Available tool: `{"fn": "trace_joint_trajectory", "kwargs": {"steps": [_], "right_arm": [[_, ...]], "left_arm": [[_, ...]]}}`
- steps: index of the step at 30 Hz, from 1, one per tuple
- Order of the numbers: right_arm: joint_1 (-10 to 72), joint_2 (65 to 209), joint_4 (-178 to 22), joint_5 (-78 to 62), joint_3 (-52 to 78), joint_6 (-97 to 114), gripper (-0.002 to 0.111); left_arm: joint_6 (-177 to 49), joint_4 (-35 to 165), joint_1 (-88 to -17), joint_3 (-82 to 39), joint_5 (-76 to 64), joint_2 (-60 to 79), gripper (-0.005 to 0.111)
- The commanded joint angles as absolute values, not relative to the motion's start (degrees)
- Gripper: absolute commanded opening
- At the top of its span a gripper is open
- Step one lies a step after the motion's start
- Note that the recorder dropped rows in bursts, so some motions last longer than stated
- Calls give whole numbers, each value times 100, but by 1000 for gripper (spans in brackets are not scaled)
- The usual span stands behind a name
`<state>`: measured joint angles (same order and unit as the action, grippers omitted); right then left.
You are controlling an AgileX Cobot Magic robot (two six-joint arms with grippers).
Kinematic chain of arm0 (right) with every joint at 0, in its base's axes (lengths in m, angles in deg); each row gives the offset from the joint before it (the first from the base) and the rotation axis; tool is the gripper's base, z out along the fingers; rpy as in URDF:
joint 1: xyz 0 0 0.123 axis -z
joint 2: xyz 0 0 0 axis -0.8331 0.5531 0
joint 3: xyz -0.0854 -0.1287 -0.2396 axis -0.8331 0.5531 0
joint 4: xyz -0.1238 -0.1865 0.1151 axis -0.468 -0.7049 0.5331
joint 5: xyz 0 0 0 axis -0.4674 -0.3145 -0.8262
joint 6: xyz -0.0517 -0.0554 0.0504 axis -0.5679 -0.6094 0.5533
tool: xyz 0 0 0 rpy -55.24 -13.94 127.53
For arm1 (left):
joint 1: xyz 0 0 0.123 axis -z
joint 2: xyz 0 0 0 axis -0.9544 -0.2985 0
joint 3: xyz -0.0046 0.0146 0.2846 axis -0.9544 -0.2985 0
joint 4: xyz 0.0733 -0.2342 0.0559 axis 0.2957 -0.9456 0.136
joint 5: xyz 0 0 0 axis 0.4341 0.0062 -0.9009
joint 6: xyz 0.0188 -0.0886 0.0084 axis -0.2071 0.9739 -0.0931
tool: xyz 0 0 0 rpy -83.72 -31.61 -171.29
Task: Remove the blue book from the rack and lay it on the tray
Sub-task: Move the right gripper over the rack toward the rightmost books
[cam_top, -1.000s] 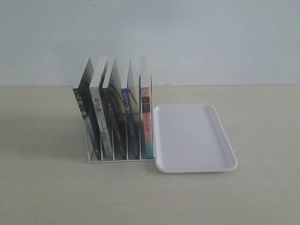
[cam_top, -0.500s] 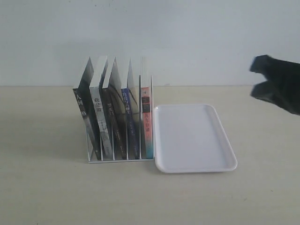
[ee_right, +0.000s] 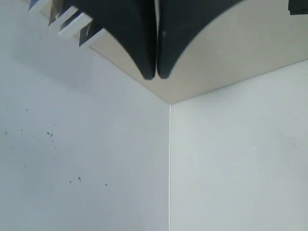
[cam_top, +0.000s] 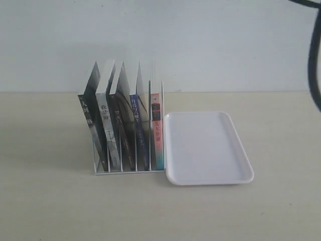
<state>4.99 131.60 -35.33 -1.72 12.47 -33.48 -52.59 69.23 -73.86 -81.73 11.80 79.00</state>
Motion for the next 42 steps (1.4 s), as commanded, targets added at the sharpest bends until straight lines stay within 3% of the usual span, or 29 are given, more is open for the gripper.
{"fn": "trace_joint_trajectory", "kwargs": {"steps": [1, 8, 11, 15, 18, 26, 31, 36, 38, 41, 42], "right_arm": [[463, 13817, -3704, 758, 784, -3409, 0], [351, 15426, -4520, 3199, -482, -2535, 0], [120, 15957, -6464, 3834, -964, -1170, 0], [-86, 16417, -10153, 5104, -1543, 2204, 0], [-44, 16547, -11184, 5665, -1914, 2942, 0], [548, 16568, -10899, 5223, -2697, 3519, 0], [1584, 16843, -9144, 5256, -2973, 3125, 0], [1584, 17418, -9071, 5141, -2973, 3107, 0], [1584, 17442, -9057, 5079, -2973, 3450, 13], [1584, 17442, -8849, 4885, -2973, 3450, 56], [1584, 17476, -8782, 4897, -2973, 3473, 59]], "left_arm": [[-5270, 6939, -7341, -8195, 1159, 7913, 6], [-5270, 6939, -7341, -8195, 1159, 7913, 6], [-5270, 6939, -7341, -8195, 1159, 7913, 6], [-5270, 6939, -7341, -8195, 1159, 7913, 6], [-5270, 6939, -7341, -8195, 1159, 7913, 6], [-5270, 6939, -7341, -8195, 1159, 7913, 6], [-5270, 6939, -7341, -8195, 1159, 7913, 6], [-5270, 6939, -7341, -8195, 1159, 7913, 6], [-5270, 6939, -7341, -8195, 1159, 7913, 6], [-5270, 6939, -7341, -8195, 1159, 7913, 6], [-5270, 6939, -7341, -8195, 1159, 7913, 6]]}}
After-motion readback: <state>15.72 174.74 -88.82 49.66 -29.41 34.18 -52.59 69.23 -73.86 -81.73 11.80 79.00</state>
